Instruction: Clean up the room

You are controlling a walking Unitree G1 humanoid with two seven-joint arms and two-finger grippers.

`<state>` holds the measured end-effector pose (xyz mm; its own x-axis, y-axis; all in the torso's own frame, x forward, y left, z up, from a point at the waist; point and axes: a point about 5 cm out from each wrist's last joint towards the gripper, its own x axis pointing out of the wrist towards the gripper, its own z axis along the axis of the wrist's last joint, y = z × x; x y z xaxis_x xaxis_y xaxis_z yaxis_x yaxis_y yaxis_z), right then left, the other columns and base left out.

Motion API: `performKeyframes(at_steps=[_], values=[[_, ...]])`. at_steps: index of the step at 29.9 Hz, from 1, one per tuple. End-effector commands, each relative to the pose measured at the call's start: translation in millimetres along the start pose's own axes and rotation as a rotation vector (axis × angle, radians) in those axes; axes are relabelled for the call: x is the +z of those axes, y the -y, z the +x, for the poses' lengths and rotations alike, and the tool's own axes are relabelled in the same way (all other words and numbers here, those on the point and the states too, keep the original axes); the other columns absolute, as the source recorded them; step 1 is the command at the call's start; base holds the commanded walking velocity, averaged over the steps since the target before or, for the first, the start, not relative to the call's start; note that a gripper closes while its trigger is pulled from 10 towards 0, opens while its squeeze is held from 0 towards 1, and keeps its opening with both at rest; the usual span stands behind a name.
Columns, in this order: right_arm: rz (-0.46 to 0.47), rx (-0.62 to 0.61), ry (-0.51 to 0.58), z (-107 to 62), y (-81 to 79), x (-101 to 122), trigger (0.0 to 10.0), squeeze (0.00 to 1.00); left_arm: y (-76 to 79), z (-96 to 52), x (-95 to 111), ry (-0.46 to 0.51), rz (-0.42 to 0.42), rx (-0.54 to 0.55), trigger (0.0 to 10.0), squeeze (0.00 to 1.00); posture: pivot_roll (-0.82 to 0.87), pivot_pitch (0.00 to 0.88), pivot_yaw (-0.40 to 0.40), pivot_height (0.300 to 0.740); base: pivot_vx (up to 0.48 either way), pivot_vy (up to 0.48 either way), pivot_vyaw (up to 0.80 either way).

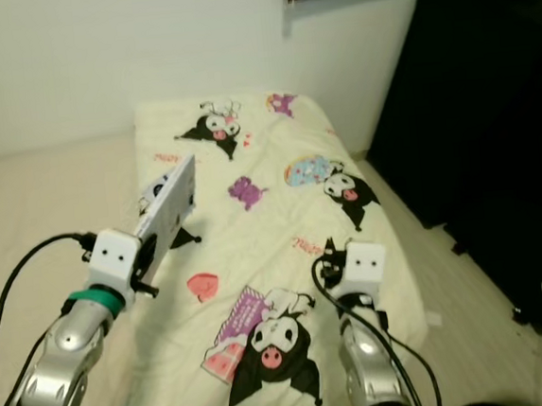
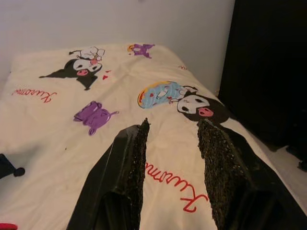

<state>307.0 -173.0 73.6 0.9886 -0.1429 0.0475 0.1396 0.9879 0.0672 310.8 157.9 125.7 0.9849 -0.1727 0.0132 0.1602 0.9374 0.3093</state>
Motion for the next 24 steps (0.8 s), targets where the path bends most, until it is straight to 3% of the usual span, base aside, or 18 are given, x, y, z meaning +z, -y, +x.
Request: performKeyframes(at_steps=[1,11,18,24], values=[[-0.004,-0.013,-0.035,-4.5,3.2,-9.1,10.0,0.00,-0.4,-0.9,-1.1,0.012,-0.009,0.007,10.0,0.00,0.04,0.000,0.040,0.740,0.000,0.000,0.00],[-0.001,0.018,-0.031,-4.9,-5.1,-11.3,10.0,0.00,-1.7,-0.4,-5.7,0.005,0.003,0.032,10.0,0.00,0.04,0.000,0.040,0.740,0.000,0.000,0.00],[-0.043,0.072,-0.132,-15.4,-11.3,-35.3,10.0,0.00,6.4,-4.0,-24.1,-0.038,0.002,0.041,10.0,0.00,0.03,0.000,0.043,0.740,0.000,0.000,0.00],[-0.044,0.088,-0.149,-20.2,-12.9,-40.8,10.0,0.00,7.9,-6.5,-29.0,-0.060,-0.008,0.059,10.0,0.00,0.04,0.000,0.038,0.740,0.000,0.000,0.00]])
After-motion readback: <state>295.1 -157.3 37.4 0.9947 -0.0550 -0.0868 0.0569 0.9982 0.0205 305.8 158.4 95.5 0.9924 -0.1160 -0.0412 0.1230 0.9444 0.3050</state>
